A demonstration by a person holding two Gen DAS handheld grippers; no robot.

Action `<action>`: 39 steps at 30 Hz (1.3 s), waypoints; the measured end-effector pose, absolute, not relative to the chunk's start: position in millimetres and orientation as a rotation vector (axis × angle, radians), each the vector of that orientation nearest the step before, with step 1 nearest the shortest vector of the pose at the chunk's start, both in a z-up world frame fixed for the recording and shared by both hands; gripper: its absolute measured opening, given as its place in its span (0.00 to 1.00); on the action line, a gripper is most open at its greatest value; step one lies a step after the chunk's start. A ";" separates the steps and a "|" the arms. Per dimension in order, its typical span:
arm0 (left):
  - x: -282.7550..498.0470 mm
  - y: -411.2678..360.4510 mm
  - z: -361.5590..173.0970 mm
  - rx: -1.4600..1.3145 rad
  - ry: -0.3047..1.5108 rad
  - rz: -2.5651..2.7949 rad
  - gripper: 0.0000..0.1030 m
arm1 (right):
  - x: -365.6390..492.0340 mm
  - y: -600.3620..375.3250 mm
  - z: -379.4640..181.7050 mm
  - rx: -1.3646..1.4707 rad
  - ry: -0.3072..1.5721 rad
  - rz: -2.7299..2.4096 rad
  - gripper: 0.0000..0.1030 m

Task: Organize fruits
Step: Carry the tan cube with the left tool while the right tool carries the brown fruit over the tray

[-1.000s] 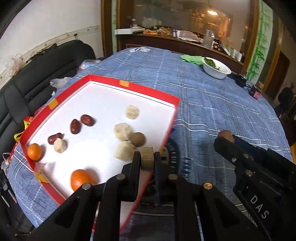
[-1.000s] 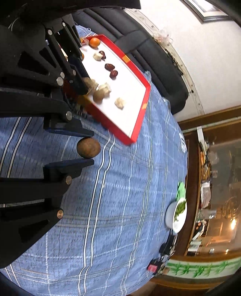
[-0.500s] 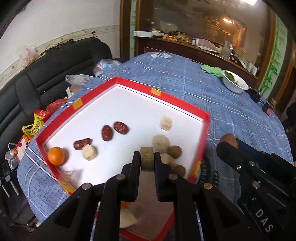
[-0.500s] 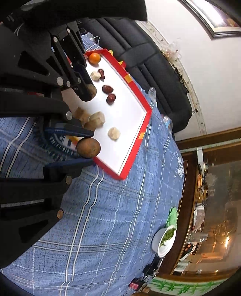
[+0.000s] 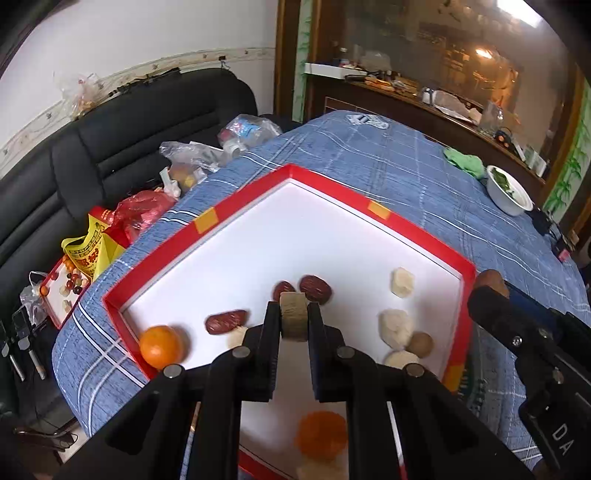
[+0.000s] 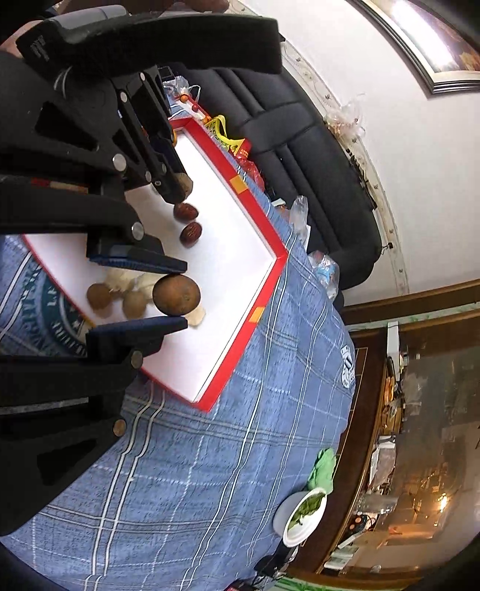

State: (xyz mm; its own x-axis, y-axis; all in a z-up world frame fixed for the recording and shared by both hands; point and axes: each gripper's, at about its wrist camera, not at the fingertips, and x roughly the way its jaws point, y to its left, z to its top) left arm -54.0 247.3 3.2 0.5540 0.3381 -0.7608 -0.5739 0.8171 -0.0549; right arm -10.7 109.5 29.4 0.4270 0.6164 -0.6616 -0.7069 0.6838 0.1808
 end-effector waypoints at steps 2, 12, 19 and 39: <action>-53.6 253.7 2.1 -0.315 0.823 0.562 0.11 | -8.9 117.1 30.9 -0.135 0.769 0.839 0.25; -48.7 273.8 0.5 -0.322 0.829 0.596 0.11 | -2.9 151.8 29.8 -0.162 0.784 0.868 0.25; -41.5 283.5 -4.5 -0.328 0.848 0.607 0.11 | 8.7 165.8 16.3 -0.172 0.819 0.851 0.25; -23.0 313.1 -16.9 -0.362 0.902 0.675 0.11 | 31.8 201.2 -3.6 -0.207 0.875 0.839 0.25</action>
